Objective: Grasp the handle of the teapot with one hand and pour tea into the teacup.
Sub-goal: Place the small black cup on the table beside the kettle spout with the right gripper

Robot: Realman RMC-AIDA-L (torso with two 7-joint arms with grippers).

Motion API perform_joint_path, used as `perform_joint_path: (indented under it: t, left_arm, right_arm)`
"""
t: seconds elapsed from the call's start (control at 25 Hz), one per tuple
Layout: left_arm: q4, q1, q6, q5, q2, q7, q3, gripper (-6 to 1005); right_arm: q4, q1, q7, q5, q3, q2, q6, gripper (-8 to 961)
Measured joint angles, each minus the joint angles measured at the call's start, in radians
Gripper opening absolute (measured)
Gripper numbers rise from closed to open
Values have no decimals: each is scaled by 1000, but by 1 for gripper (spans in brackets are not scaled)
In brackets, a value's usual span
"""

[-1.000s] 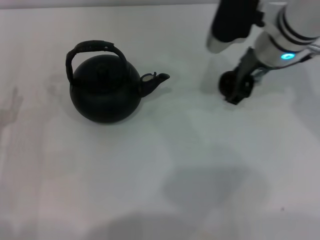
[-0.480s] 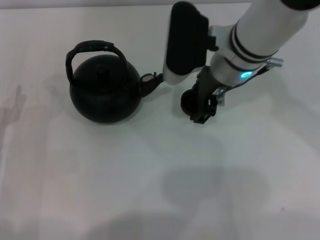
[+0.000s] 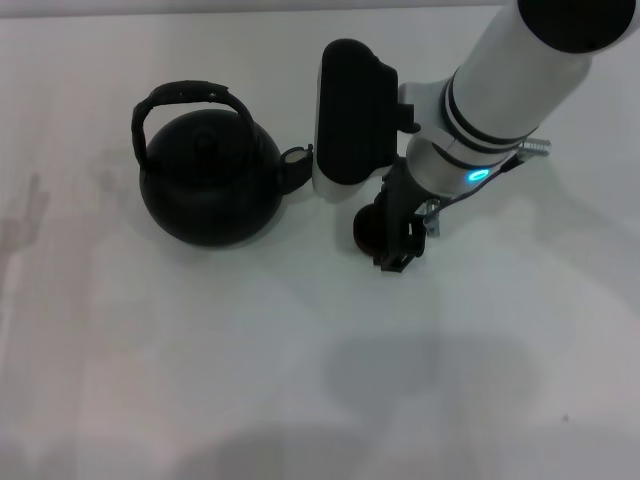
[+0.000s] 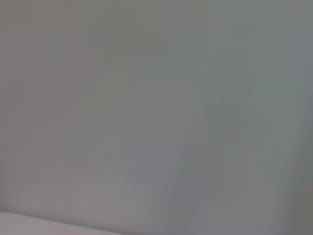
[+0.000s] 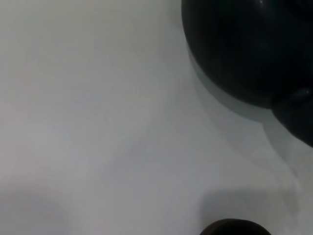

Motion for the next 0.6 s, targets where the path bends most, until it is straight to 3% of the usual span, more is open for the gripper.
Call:
perform_joint_path:
  t: [0.6]
  left_arm:
    - [2,2,1,14,-2,0,0,876]
  right_arm:
    - [1,-6,10,33,-41,0,-9,733]
